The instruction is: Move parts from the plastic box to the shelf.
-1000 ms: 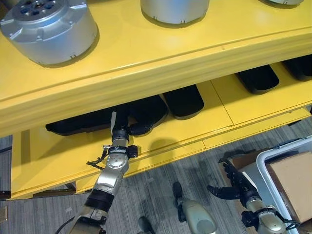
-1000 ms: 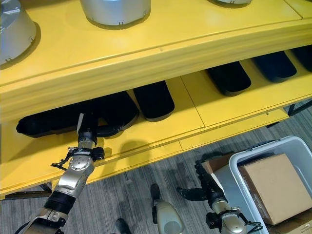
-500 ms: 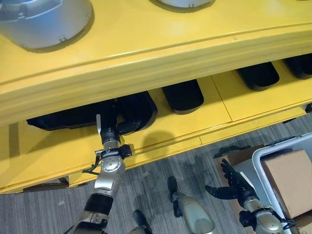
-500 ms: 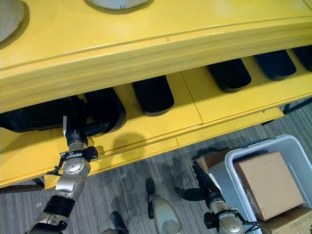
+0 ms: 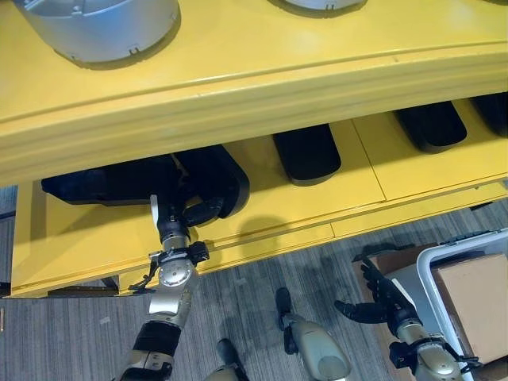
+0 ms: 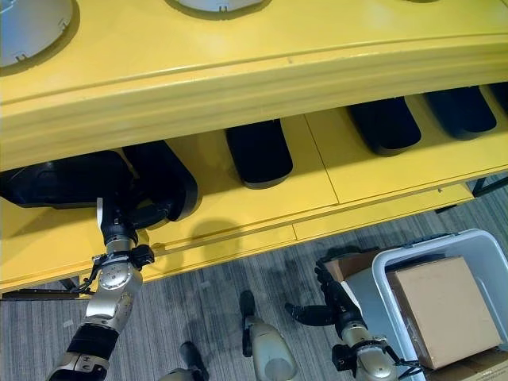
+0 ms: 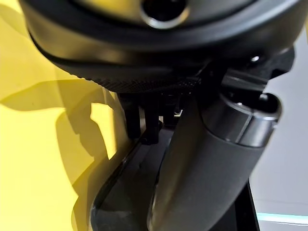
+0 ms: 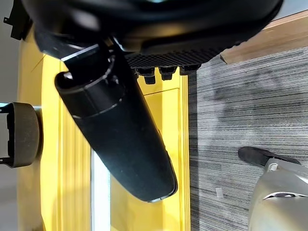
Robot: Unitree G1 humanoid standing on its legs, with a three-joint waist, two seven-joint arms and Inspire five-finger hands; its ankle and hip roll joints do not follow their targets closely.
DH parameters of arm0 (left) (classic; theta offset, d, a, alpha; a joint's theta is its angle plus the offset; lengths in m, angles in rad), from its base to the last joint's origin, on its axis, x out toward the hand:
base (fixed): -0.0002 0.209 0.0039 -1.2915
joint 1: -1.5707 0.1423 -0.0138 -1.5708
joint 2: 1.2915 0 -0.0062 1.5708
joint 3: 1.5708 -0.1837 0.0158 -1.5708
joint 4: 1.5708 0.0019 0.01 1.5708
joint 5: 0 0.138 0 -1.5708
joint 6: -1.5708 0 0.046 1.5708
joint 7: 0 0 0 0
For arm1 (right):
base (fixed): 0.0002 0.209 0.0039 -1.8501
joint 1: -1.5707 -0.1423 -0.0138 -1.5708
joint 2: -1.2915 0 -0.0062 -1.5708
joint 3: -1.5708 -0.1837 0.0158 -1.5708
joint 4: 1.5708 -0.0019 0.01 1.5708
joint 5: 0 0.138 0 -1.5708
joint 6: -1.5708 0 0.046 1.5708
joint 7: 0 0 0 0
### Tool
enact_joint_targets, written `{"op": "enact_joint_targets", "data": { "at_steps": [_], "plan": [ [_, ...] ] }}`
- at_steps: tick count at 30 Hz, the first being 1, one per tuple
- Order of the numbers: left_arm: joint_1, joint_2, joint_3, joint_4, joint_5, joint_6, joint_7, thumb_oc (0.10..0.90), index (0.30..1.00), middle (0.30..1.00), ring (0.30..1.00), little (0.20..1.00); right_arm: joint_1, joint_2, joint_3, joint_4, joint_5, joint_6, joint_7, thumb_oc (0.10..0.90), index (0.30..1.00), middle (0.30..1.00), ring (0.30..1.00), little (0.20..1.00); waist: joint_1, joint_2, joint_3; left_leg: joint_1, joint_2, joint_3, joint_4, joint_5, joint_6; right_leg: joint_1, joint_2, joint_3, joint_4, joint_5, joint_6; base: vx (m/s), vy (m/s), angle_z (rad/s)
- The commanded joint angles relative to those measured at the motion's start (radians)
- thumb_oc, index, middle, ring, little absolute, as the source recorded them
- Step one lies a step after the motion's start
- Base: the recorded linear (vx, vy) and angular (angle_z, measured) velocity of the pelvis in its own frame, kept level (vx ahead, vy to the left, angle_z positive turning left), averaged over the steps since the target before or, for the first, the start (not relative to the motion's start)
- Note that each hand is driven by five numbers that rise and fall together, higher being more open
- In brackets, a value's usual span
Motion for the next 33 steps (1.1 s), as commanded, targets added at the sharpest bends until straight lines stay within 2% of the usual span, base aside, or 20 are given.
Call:
{"op": "enact_joint_targets", "data": {
  "at_steps": [1, 13, 17, 20, 21, 22, 23, 24, 25, 26, 27, 30, 33],
  "plan": [
    [0.121, 0.042, 0.044, 0.06, -0.029, 0.038, 0.024, 0.9, 1.0, 1.0, 1.0, 1.0, 0.006, -0.02, -0.037, -0.096, 0.017, -0.064, -0.013, 0.9, 1.0, 1.0, 1.0, 1.0, 0.023, -0.042, -0.039, -0.061, 0.1, -0.022, 0.091, 0.006, -0.031, 0.019, -0.149, 0.024, 0.066, -0.086, 0.16, 0.0, 0.021, 0.06],
    [0.103, 0.115, 0.058, -0.007, 0.101, 0.051, 0.016, 0.9, 1.0, 1.0, 1.0, 1.0, -0.003, -0.023, -0.059, -0.085, 0.019, -0.07, -0.007, 0.9, 1.0, 1.0, 1.0, 1.0, 0.026, -0.032, -0.051, -0.057, 0.099, -0.021, 0.094, -0.002, -0.032, 0.024, -0.151, 0.027, 0.065, -0.09, 0.162, 0.0, 0.006, 0.01],
    [0.105, 0.165, 0.073, -0.056, 0.208, 0.06, 0.013, 0.9, 1.0, 1.0, 1.0, 1.0, -0.002, -0.023, -0.075, -0.085, 0.025, -0.077, 0.001, 0.9, 1.0, 1.0, 1.0, 1.0, 0.027, -0.026, -0.058, -0.056, 0.099, -0.019, 0.093, -0.002, -0.034, 0.025, -0.15, 0.029, 0.063, -0.092, 0.164, 0.0, 0.0, 0.0],
    [0.1, 0.232, 0.088, -0.097, 0.338, 0.073, 0.025, 0.9, 1.0, 1.0, 1.0, 1.0, 0.001, -0.031, -0.092, -0.084, 0.035, -0.086, 0.011, 0.9, 1.0, 1.0, 1.0, 1.0, 0.026, -0.019, -0.063, -0.054, 0.099, -0.019, 0.089, -0.003, -0.036, 0.027, -0.15, 0.027, 0.061, -0.095, 0.166, 0.0, 0.0, 0.0],
    [0.089, 0.311, 0.098, -0.124, 0.46, 0.076, 0.024, 0.9, 1.0, 1.0, 1.0, 1.0, 0.0, -0.037, -0.107, -0.078, 0.049, -0.093, 0.022, 0.9, 1.0, 1.0, 1.0, 1.0, 0.025, -0.011, -0.065, -0.054, 0.099, -0.019, 0.089, -0.004, -0.038, 0.025, -0.15, 0.028, 0.065, -0.096, 0.168, 0.0, 0.0, 0.0],
    [0.089, 0.311, 0.098, -0.125, 0.461, 0.077, 0.024, 0.9, 1.0, 1.0, 1.0, 1.0, 0.0, -0.037, -0.107, -0.078, 0.049, -0.093, 0.022, 0.9, 1.0, 1.0, 1.0, 1.0, 0.025, -0.011, -0.065, -0.054, 0.099, -0.019, 0.089, -0.004, -0.038, 0.025, -0.15, 0.028, 0.065, -0.096, 0.168, 0.0, 0.0, 0.0],
    [0.087, 0.345, 0.105, -0.14, 0.509, 0.077, 0.021, 0.9, 1.0, 1.0, 1.0, 1.0, 0.0, -0.04, -0.111, -0.076, 0.053, -0.096, 0.028, 0.9, 1.0, 1.0, 1.0, 1.0, 0.025, -0.009, -0.065, -0.054, 0.099, -0.019, 0.089, -0.004, -0.039, 0.024, -0.15, 0.028, 0.065, -0.096, 0.169, 0.0, 0.0, 0.0],
    [0.081, 0.427, 0.115, -0.147, 0.61, 0.085, 0.029, 0.9, 1.0, 1.0, 1.0, 1.0, 0.004, -0.045, -0.118, -0.073, 0.063, -0.101, 0.037, 0.9, 1.0, 1.0, 1.0, 1.0, 0.025, -0.004, -0.067, -0.053, 0.1, -0.018, 0.087, -0.004, -0.04, 0.023, -0.149, 0.03, 0.063, -0.096, 0.171, 0.0, 0.0, 0.0],
    [0.08, 0.428, 0.115, -0.147, 0.611, 0.085, 0.029, 0.9, 1.0, 1.0, 1.0, 1.0, 0.003, -0.044, -0.117, -0.073, 0.064, -0.101, 0.037, 0.9, 1.0, 1.0, 1.0, 1.0, 0.025, -0.005, -0.067, -0.053, 0.1, -0.018, 0.087, -0.004, -0.04, 0.023, -0.149, 0.03, 0.063, -0.096, 0.171, 0.0, 0.0, 0.0],
    [0.071, 0.506, 0.119, -0.161, 0.732, 0.102, 0.044, 0.9, 1.0, 1.0, 1.0, 1.0, 0.006, -0.05, -0.118, -0.071, 0.071, -0.109, 0.047, 0.9, 1.0, 1.0, 1.0, 1.0, 0.023, -0.002, -0.069, -0.053, 0.101, -0.018, 0.088, -0.006, -0.041, 0.022, -0.149, 0.032, 0.065, -0.098, 0.173, 0.0, 0.0, 0.0],
    [0.071, 0.506, 0.119, -0.161, 0.732, 0.102, 0.044, 0.9, 1.0, 1.0, 1.0, 1.0, 0.006, -0.05, -0.118, -0.071, 0.071, -0.109, 0.047, 0.9, 1.0, 1.0, 1.0, 1.0, 0.023, -0.002, -0.069, -0.053, 0.101, -0.018, 0.088, -0.006, -0.041, 0.022, -0.149, 0.032, 0.065, -0.098, 0.173, 0.0, 0.0, 0.0],
    [0.061, 0.597, 0.117, -0.163, 0.85, 0.112, 0.029, 0.9, 1.0, 1.0, 1.0, 1.0, 0.011, -0.054, -0.122, -0.064, 0.081, -0.114, 0.054, 0.9, 1.0, 1.0, 1.0, 1.0, 0.02, 0.003, -0.069, -0.052, 0.101, -0.016, 0.087, -0.007, -0.042, 0.018, -0.149, 0.036, 0.066, -0.096, 0.175, 0.0, 0.0, 0.0],
    [0.057, 0.637, 0.121, -0.158, 0.88, 0.113, 0.019, 0.9, 1.0, 1.0, 1.0, 1.0, 0.017, -0.057, -0.124, -0.065, 0.086, -0.114, 0.062, 0.9, 1.0, 1.0, 1.0, 1.0, 0.019, 0.004, -0.07, -0.054, 0.099, -0.017, 0.089, -0.008, -0.042, 0.019, -0.15, 0.038, 0.064, -0.095, 0.176, 0.0, 0.0, 0.0]
  ]
}}
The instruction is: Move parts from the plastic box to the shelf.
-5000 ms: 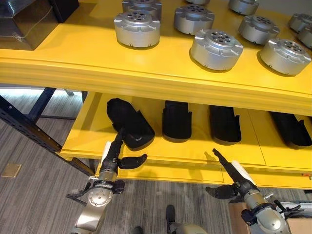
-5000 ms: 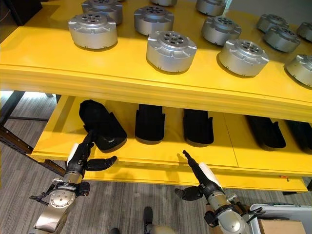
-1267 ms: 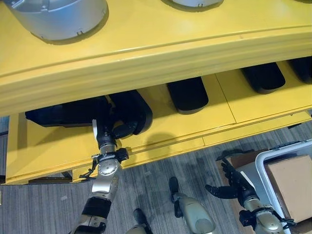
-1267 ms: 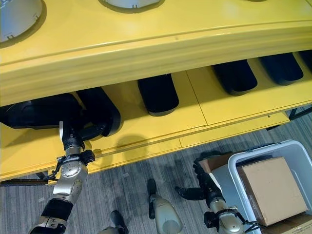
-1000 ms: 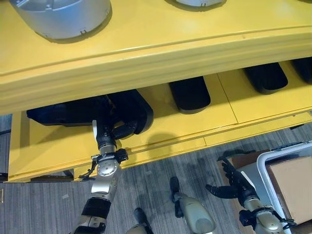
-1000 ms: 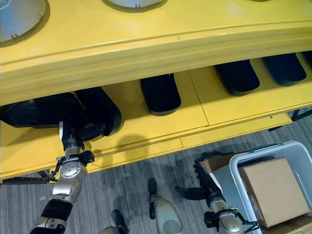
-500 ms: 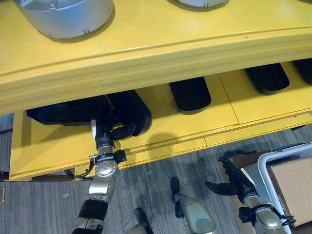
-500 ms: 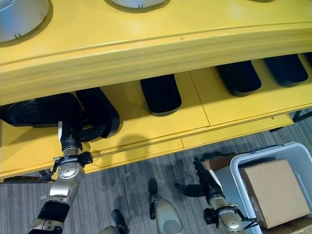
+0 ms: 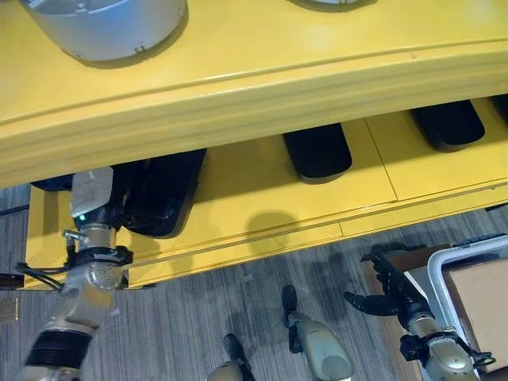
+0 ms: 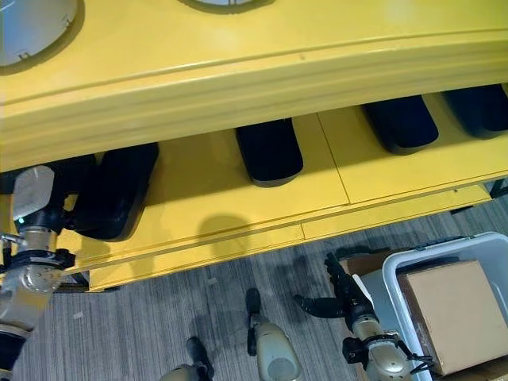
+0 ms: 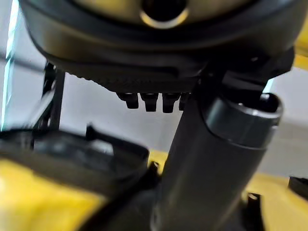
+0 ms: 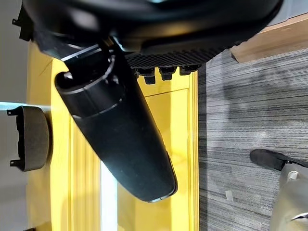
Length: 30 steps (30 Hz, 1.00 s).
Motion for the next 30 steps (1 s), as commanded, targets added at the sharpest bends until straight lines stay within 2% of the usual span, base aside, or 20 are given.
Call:
{"op": "enact_joint_targets", "data": {
  "at_steps": [1, 6, 20, 30],
  "plan": [
    [-0.056, 0.074, 0.064, -0.033, 0.054, -0.027, 0.037, 0.9, 1.0, 1.0, 1.0, 1.0, 0.038, -0.039, -0.048, -0.076, 0.052, -0.098, 0.012, 0.9, 1.0, 1.0, 1.0, 1.0, -0.005, -0.024, -0.082, -0.054, 0.102, -0.009, 0.093, -0.01, -0.039, 0.011, -0.148, 0.048, 0.08, -0.113, 0.185, 0.0, 0.0, 0.0],
    [-0.058, 0.091, 0.073, -0.041, 0.063, -0.03, 0.029, 0.9, 1.0, 1.0, 1.0, 1.0, 0.042, -0.038, -0.052, -0.078, 0.046, -0.101, 0.012, 0.9, 1.0, 1.0, 1.0, 1.0, -0.005, -0.024, -0.085, -0.061, 0.103, -0.012, 0.099, -0.013, -0.039, 0.008, -0.148, 0.049, 0.079, -0.112, 0.185, 0.0, 0.0, 0.0],
    [-0.064, 0.029, 0.04, -0.079, 0.044, -0.052, 0.013, 0.9, 1.0, 1.0, 1.0, 1.0, 0.045, -0.033, -0.06, -0.086, 0.036, -0.102, 0.001, 0.9, 1.0, 1.0, 1.0, 1.0, -0.006, -0.028, -0.084, -0.069, 0.103, -0.017, 0.109, -0.018, -0.038, 0.007, -0.145, 0.052, 0.083, -0.113, 0.183, 0.0, 0.0, 0.0],
    [0.127, 0.038, 0.193, -0.242, 0.037, -0.095, -0.01, 0.9, 1.0, 1.0, 1.0, 1.0, 0.058, -0.021, -0.086, -0.086, 0.034, -0.102, 0.003, 0.9, 1.0, 1.0, 1.0, 1.0, 0.016, -0.022, -0.079, -0.067, 0.102, -0.018, 0.105, -0.018, -0.035, 0.014, -0.145, 0.054, 0.071, -0.109, 0.183, 0.0, 0.0, 0.0]
  ]
}}
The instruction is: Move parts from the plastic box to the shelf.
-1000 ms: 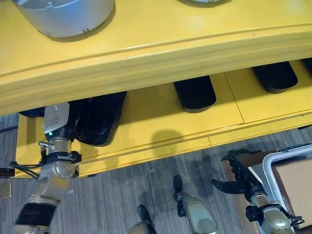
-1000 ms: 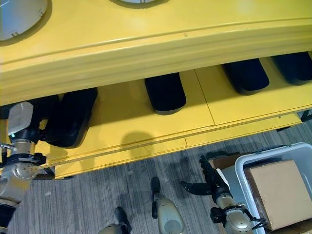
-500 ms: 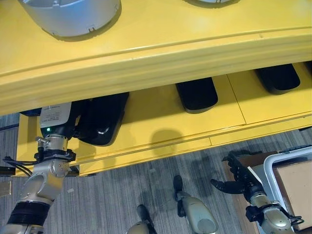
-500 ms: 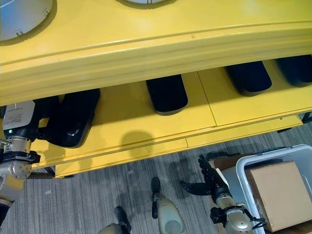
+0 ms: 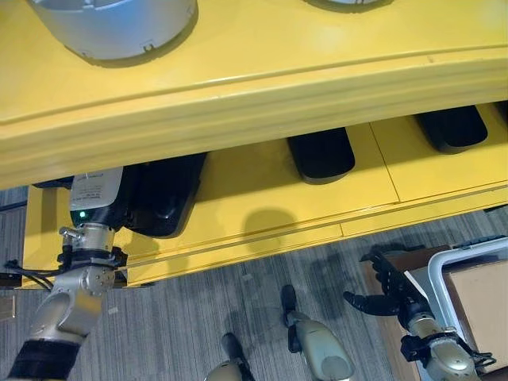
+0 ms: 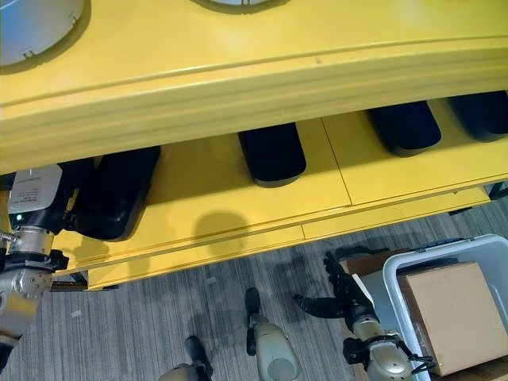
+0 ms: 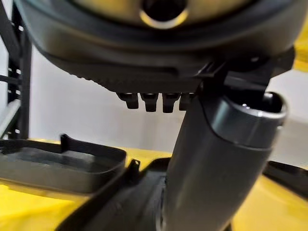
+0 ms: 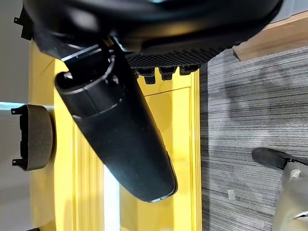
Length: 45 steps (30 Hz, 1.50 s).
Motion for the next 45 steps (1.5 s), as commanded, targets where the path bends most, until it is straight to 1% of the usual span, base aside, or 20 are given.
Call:
{"op": "enact_joint_targets", "data": {
  "at_steps": [1, 6, 7, 12, 15, 24, 28, 31, 36, 40, 45],
  "plan": [
    [-0.024, 0.059, 0.141, -0.047, -0.009, -0.045, 0.045, 0.9, 1.0, 1.0, 1.0, 1.0, 0.047, -0.023, -0.073, -0.088, 0.032, -0.088, -0.009, 0.9, 1.0, 1.0, 1.0, 1.0, 0.019, -0.013, -0.08, -0.067, 0.102, -0.023, 0.106, -0.012, -0.035, 0.019, -0.146, 0.052, 0.069, -0.106, 0.181, 0.0, 0.0, 0.0],
    [0.035, 0.073, 0.19, -0.089, -0.009, -0.056, 0.04, 0.9, 1.0, 1.0, 1.0, 1.0, 0.053, -0.022, -0.08, -0.09, 0.031, -0.089, -0.008, 0.9, 1.0, 1.0, 1.0, 1.0, 0.027, -0.008, -0.078, -0.069, 0.101, -0.029, 0.107, -0.013, -0.033, 0.022, -0.149, 0.049, 0.07, -0.105, 0.18, 0.0, 0.0, 0.0],
    [0.064, 0.081, 0.217, -0.114, -0.002, -0.059, 0.038, 0.9, 1.0, 1.0, 1.0, 1.0, 0.052, -0.022, -0.083, -0.092, 0.03, -0.09, -0.01, 0.9, 1.0, 1.0, 1.0, 1.0, 0.031, -0.007, -0.073, -0.07, 0.1, -0.032, 0.109, -0.014, -0.032, 0.025, -0.15, 0.046, 0.07, -0.105, 0.181, 0.0, 0.0, 0.0],
    [0.111, 0.107, 0.251, -0.151, 0.008, -0.074, 0.032, 0.9, 1.0, 1.0, 1.0, 1.0, 0.057, -0.023, -0.088, -0.096, 0.03, -0.092, -0.009, 0.9, 1.0, 1.0, 1.0, 1.0, 0.036, -0.003, -0.069, -0.07, 0.098, -0.037, 0.11, -0.015, -0.032, 0.03, -0.152, 0.043, 0.07, -0.105, 0.182, 0.0, 0.005, 0.04],
    [0.125, 0.115, 0.256, -0.157, 0.012, -0.08, 0.027, 0.9, 1.0, 1.0, 1.0, 1.0, 0.062, -0.024, -0.087, -0.098, 0.032, -0.095, -0.007, 0.9, 1.0, 1.0, 1.0, 1.0, 0.038, -0.004, -0.068, -0.07, 0.098, -0.04, 0.112, -0.015, -0.032, 0.034, -0.154, 0.039, 0.07, -0.104, 0.182, 0.0, 0.002, 0.02],
    [0.046, 0.143, 0.174, -0.105, 0.028, -0.075, 0.026, 0.9, 1.0, 1.0, 1.0, 1.0, 0.06, -0.03, -0.081, -0.096, 0.029, -0.097, -0.013, 0.9, 1.0, 1.0, 1.0, 1.0, 0.028, -0.005, -0.065, -0.078, 0.096, -0.043, 0.117, -0.016, -0.031, 0.028, -0.156, 0.039, 0.072, -0.105, 0.182, 0.0, 0.0, 0.0],
    [0.005, 0.17, 0.117, -0.06, 0.079, -0.062, 0.023, 0.9, 1.0, 1.0, 1.0, 1.0, 0.06, -0.034, -0.076, -0.093, 0.034, -0.099, -0.016, 0.9, 1.0, 1.0, 1.0, 1.0, 0.021, -0.007, -0.065, -0.083, 0.098, -0.039, 0.122, -0.017, -0.032, 0.021, -0.154, 0.043, 0.075, -0.105, 0.183, 0.0, 0.0, 0.0],
    [-0.015, 0.162, 0.075, -0.022, 0.094, -0.057, 0.016, 0.9, 1.0, 1.0, 1.0, 1.0, 0.061, -0.032, -0.078, -0.094, 0.04, -0.102, -0.021, 0.9, 1.0, 1.0, 1.0, 1.0, 0.016, -0.009, -0.064, -0.087, 0.099, -0.037, 0.13, -0.02, -0.032, 0.015, -0.153, 0.047, 0.079, -0.105, 0.183, 0.0, 0.0, 0.0],
    [-0.037, 0.162, 0.032, 0.019, 0.135, -0.047, 0.015, 0.9, 1.0, 1.0, 1.0, 1.0, 0.064, -0.033, -0.083, -0.097, 0.042, -0.104, -0.026, 0.9, 1.0, 1.0, 1.0, 1.0, 0.01, -0.01, -0.065, -0.091, 0.101, -0.033, 0.137, -0.023, -0.031, 0.006, -0.15, 0.054, 0.082, -0.106, 0.184, 0.0, 0.0, 0.0],
    [-0.033, 0.16, 0.015, 0.031, 0.147, -0.05, 0.003, 0.9, 1.0, 1.0, 1.0, 1.0, 0.066, -0.032, -0.089, -0.099, 0.044, -0.106, -0.028, 0.9, 1.0, 1.0, 1.0, 1.0, 0.009, -0.011, -0.062, -0.095, 0.102, -0.03, 0.146, -0.028, -0.03, 0.001, -0.151, 0.057, 0.085, -0.106, 0.184, 0.0, 0.0, 0.0],
    [0.006, 0.154, 0.023, 0.036, 0.163, -0.051, -0.008, 0.9, 1.0, 1.0, 1.0, 1.0, 0.07, -0.034, -0.098, -0.103, 0.041, -0.107, -0.03, 0.9, 1.0, 1.0, 1.0, 1.0, 0.011, -0.013, -0.059, -0.105, 0.104, -0.029, 0.164, -0.037, -0.026, -0.005, -0.152, 0.062, 0.088, -0.104, 0.185, 0.0, 0.01, -0.04]
  ]
}}
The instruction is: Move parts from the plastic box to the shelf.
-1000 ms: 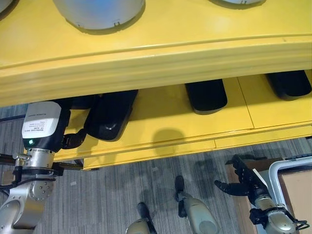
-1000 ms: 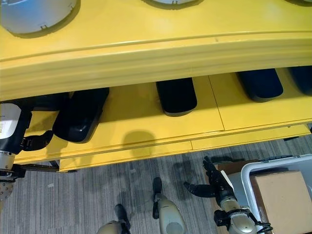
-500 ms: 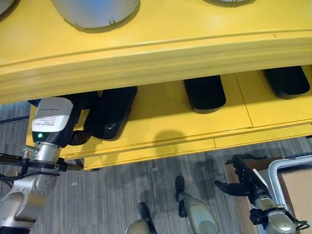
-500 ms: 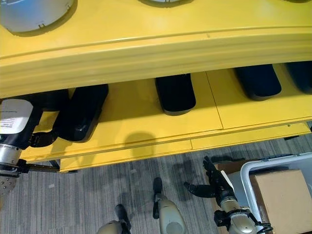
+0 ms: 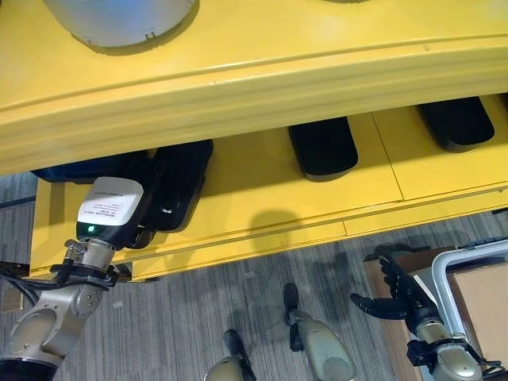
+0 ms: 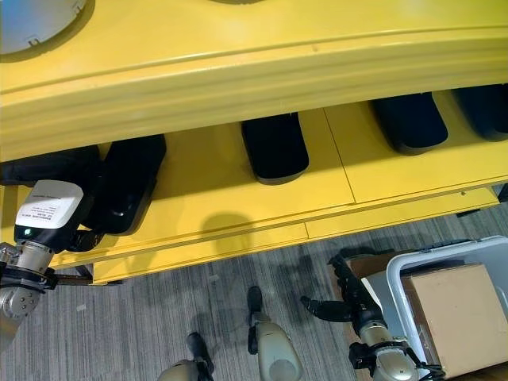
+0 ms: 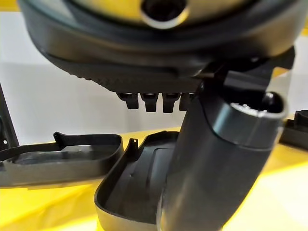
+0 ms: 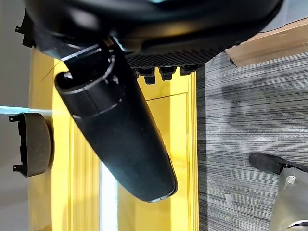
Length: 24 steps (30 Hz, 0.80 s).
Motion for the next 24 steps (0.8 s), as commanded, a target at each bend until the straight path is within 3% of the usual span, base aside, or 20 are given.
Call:
{"op": "enact_joint_targets", "data": {
  "at_steps": [1, 12, 24],
  "plan": [
    [-0.036, 0.06, 0.066, 0.006, 0.013, -0.005, 0.028, 0.9, 1.0, 1.0, 1.0, 1.0, 0.038, -0.036, -0.076, -0.103, 0.039, -0.089, -0.014, 0.9, 1.0, 1.0, 1.0, 1.0, -0.012, -0.019, -0.059, -0.076, 0.103, -0.029, 0.128, -0.035, -0.027, 0.013, -0.148, 0.053, 0.084, -0.107, 0.181, 0.0, 0.0, 0.0],
    [-0.062, 0.063, 0.046, 0.039, 0.023, 0.004, 0.027, 0.9, 1.0, 1.0, 1.0, 1.0, 0.035, -0.036, -0.073, -0.096, 0.037, -0.09, -0.018, 0.9, 1.0, 1.0, 1.0, 1.0, -0.014, -0.02, -0.055, -0.093, 0.099, -0.035, 0.146, -0.042, -0.025, 0.012, -0.154, 0.052, 0.086, -0.107, 0.179, 0.0, 0.0, 0.0],
    [-0.239, 0.063, -0.119, 0.193, 0.034, 0.027, 0.011, 0.9, 1.0, 1.0, 1.0, 1.0, 0.029, -0.046, -0.064, -0.093, 0.032, -0.087, -0.022, 0.9, 1.0, 1.0, 1.0, 1.0, -0.034, -0.025, -0.059, -0.101, 0.106, -0.023, 0.161, -0.045, -0.028, -0.004, -0.148, 0.064, 0.092, -0.105, 0.179, 0.0, 0.001, -0.01]
  ]
}}
